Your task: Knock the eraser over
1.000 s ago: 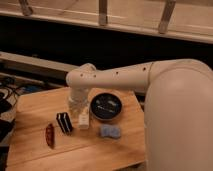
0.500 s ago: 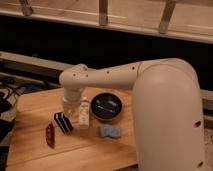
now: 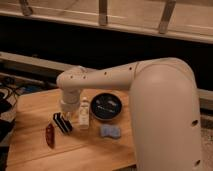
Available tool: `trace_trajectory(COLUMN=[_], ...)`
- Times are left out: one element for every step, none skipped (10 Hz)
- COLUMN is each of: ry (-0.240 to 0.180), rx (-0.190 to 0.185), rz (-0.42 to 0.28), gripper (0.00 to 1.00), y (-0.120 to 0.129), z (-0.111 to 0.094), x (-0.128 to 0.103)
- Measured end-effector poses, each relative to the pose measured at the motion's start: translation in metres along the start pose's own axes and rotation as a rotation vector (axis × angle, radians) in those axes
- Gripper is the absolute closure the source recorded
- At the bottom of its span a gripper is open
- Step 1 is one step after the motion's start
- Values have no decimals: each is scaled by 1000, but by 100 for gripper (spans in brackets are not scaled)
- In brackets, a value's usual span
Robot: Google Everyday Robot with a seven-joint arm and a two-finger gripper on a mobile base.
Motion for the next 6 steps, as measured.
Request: trace_trajectory(ry=[8,9,9,10,11,16], rx=[9,11,10,10,10,14], rz=[-1,-3,-7,-10,-11,-13], gripper=[100,100,100,100,100,100], y=[-2,-3,1,4,6,6], z=[2,2,3,4,5,7], x=[4,6,7,7,7,10])
